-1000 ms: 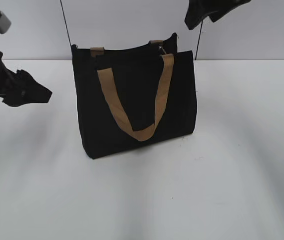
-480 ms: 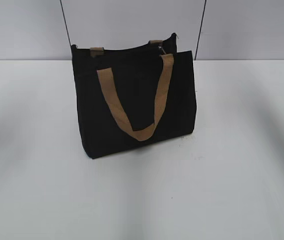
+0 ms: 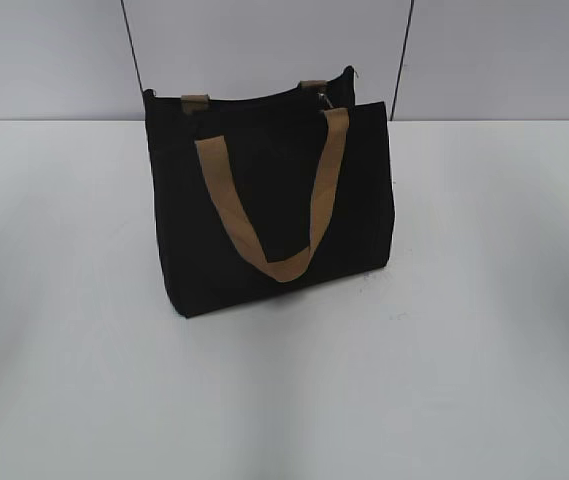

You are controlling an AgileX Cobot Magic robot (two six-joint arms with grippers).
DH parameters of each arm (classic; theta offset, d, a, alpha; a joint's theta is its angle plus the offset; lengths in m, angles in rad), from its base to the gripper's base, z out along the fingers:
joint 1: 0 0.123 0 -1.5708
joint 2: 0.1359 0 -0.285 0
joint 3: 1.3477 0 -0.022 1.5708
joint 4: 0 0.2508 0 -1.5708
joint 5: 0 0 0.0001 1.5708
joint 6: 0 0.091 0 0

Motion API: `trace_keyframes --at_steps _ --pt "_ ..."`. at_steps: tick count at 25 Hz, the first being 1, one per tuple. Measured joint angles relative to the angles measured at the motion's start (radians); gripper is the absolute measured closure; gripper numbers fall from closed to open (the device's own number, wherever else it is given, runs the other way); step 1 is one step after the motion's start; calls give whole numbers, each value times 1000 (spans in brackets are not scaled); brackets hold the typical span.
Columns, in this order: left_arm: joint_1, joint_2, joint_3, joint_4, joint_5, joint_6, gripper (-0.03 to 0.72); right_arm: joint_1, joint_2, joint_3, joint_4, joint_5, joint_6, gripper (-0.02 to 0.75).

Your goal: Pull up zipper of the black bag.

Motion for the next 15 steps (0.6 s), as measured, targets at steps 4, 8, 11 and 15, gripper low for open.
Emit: trace_keyframes --at_steps 4,8,11,15 --pt "0 -181 146 0 6 0 201 0 -243 286 50 -93 -1 248" --pt "0 -430 276 -6 1 0 201 0 -462 521 78 -127 -10 250" --pt "0 -558 344 -12 28 0 202 0 -632 665 85 -127 -14 250" --pt "0 -704 416 -57 106 -2 204 0 -798 805 122 -102 -25 251"
